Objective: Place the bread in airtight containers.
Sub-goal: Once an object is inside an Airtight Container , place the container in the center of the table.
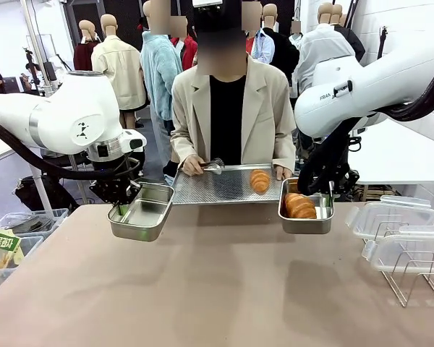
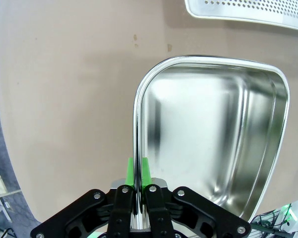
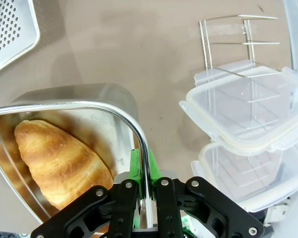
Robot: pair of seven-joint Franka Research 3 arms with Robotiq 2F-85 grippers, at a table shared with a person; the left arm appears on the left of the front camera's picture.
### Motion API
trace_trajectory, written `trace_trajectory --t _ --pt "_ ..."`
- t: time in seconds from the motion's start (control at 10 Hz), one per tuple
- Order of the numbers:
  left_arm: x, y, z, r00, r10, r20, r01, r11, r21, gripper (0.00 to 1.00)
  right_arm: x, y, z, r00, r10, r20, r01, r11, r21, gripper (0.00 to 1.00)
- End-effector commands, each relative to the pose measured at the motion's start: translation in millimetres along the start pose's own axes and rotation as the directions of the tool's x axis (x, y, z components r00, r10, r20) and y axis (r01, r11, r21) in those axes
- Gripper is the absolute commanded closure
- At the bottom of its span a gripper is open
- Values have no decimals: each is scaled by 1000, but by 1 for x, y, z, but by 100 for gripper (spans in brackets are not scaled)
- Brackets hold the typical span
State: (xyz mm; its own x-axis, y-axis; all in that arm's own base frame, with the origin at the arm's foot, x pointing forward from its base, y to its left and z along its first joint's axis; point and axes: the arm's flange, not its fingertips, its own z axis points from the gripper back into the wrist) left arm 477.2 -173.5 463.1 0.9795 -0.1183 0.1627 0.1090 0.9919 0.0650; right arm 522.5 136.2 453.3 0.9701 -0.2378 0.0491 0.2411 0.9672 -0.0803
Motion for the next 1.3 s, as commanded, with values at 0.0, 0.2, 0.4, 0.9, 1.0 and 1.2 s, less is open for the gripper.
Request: trace_trajectory --t 0.0,0.2,0.4,0.9,1.0,1.2 --pt "-2 2 4 1000 -8 10 8 1000 14 100 -3 -3 0 1000 6 22 -6 1000 11 100" --pt "-2 2 4 1000 -8 10 8 1000 14 100 -3 -3 0 1000 6 22 -6 1000 11 100" --pt "-2 2 4 1000 -8 10 8 1000 14 100 -3 -3 0 1000 6 22 -6 1000 11 100" --pt "-2 2 4 1000 -8 10 8 1000 14 100 25 43 -68 995 67 -78 -68 997 -21 100" --pt "-2 2 4 1000 -8 10 8 1000 14 100 30 45 -82 992 74 -99 -76 997 -22 100" --pt "-2 2 4 1000 -8 10 8 1000 14 100 31 43 -97 991 98 -92 -102 994 -41 100"
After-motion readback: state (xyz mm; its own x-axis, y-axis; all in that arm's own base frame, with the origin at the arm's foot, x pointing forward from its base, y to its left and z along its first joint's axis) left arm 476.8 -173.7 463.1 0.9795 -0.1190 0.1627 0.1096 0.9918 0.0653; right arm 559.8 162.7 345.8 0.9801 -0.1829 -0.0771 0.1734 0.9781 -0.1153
